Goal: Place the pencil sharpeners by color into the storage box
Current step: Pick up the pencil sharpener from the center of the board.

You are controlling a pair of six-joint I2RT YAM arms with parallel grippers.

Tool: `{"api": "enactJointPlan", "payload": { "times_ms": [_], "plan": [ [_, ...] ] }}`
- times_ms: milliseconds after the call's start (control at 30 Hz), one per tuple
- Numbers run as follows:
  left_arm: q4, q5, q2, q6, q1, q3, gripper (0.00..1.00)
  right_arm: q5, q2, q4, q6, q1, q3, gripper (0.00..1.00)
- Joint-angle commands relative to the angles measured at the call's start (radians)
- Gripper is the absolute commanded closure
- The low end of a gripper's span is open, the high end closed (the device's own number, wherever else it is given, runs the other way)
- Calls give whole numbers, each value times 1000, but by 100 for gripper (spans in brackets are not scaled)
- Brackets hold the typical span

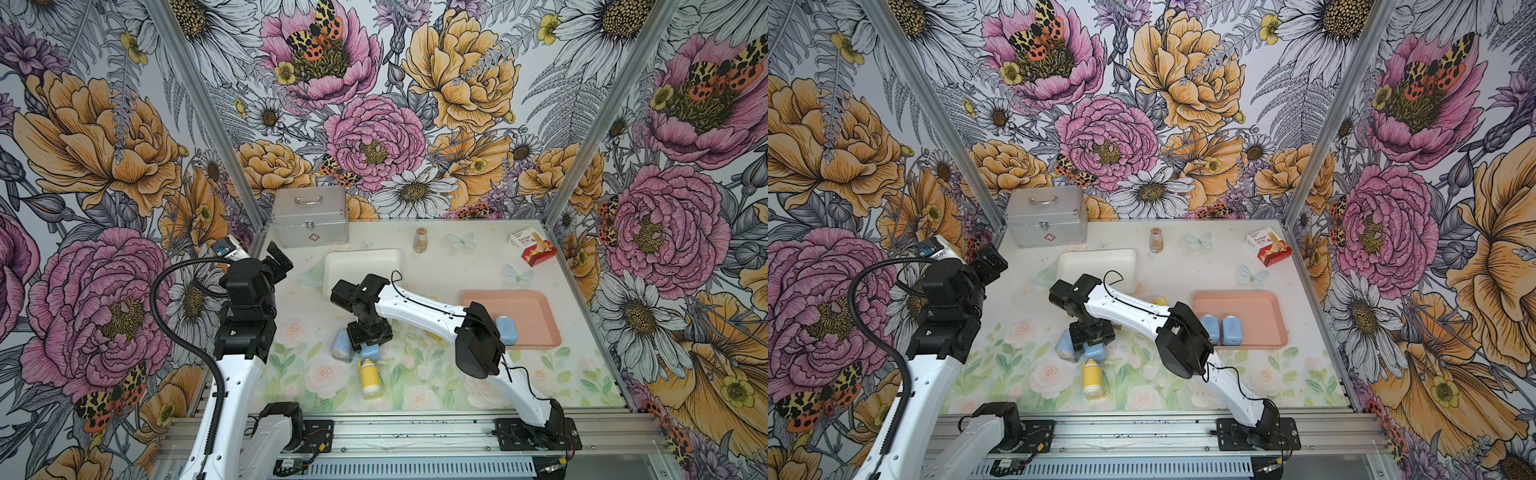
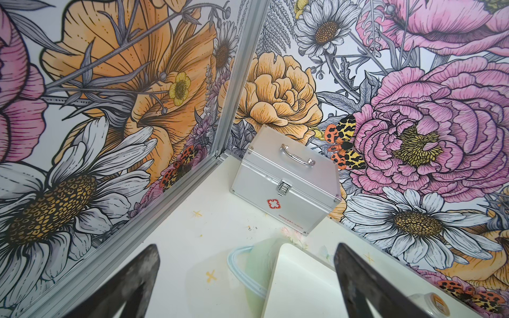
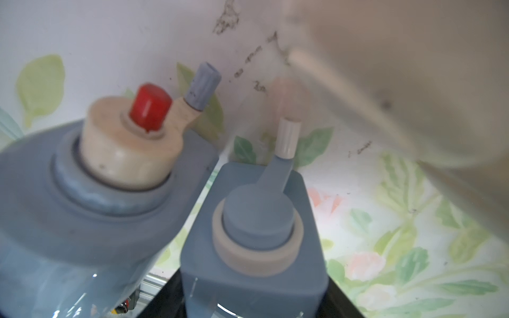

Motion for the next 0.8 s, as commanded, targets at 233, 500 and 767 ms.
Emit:
{"api": "enactJointPlan", "payload": {
  "times_ms": [233, 500, 767],
  "plan": [
    [-3, 25, -4, -10, 14, -9, 2, 21, -4, 5, -6, -15, -9, 51],
    [-5, 25, -4, -11, 15, -9, 1, 44, -54, 5, -24, -23, -34, 56],
    [-3, 29, -1, -12, 14, -9, 1, 47, -112, 5, -55, -26, -70, 57]
  ]
}}
